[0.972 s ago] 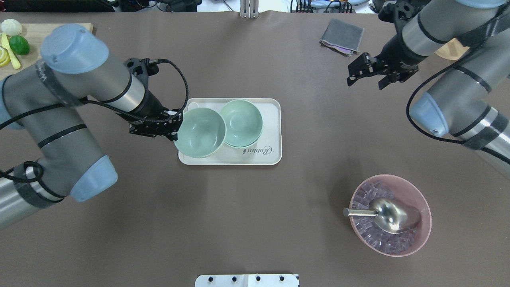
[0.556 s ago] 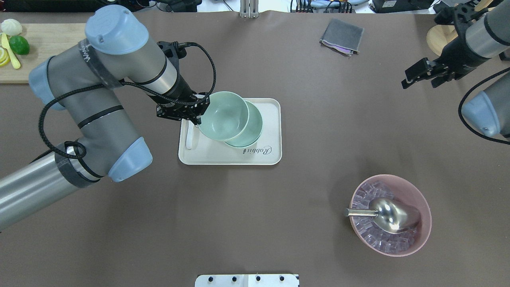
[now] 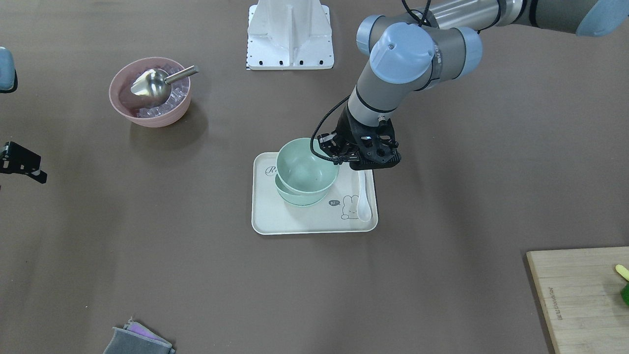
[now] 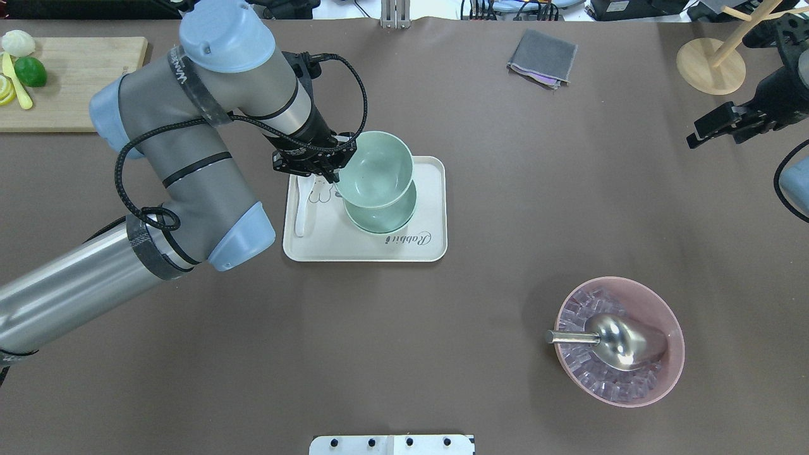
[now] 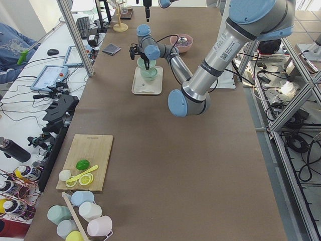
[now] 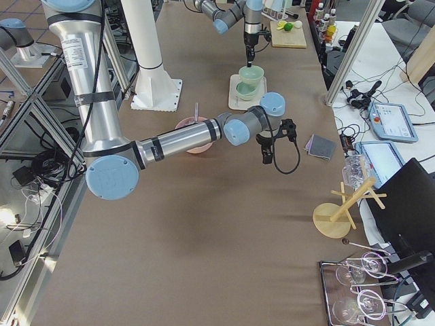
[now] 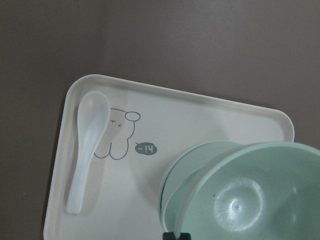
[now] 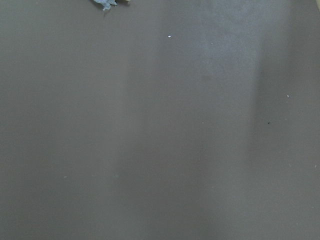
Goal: Stack green bowls together
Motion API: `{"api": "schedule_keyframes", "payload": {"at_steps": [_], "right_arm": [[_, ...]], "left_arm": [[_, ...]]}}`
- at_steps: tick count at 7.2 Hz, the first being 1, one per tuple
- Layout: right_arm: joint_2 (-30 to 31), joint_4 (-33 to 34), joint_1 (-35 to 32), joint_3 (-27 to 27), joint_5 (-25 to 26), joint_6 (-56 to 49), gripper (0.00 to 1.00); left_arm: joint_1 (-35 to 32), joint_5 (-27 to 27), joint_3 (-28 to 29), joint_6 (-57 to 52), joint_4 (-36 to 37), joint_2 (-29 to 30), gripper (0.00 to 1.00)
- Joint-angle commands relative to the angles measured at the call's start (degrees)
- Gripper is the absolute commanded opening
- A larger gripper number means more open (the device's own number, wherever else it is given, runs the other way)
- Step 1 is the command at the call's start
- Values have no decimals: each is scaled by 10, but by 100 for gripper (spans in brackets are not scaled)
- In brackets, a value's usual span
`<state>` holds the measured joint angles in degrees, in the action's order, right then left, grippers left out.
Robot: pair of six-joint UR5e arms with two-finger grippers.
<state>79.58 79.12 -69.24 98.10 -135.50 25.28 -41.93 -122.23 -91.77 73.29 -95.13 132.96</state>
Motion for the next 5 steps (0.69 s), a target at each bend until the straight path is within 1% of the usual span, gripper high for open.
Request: {"api": "schedule_keyframes", "payload": {"at_steps": [1, 4, 5], "right_arm": [[3, 1, -6, -5, 0, -4, 100], [4, 16, -16, 6, -5, -6, 100], [8, 21, -25, 4, -5, -28, 100]], "left_arm": [[4, 25, 12, -10, -1, 5, 98], [0, 24, 16, -10, 6, 23, 98], [-9, 22, 15, -10, 7, 26, 98]]}}
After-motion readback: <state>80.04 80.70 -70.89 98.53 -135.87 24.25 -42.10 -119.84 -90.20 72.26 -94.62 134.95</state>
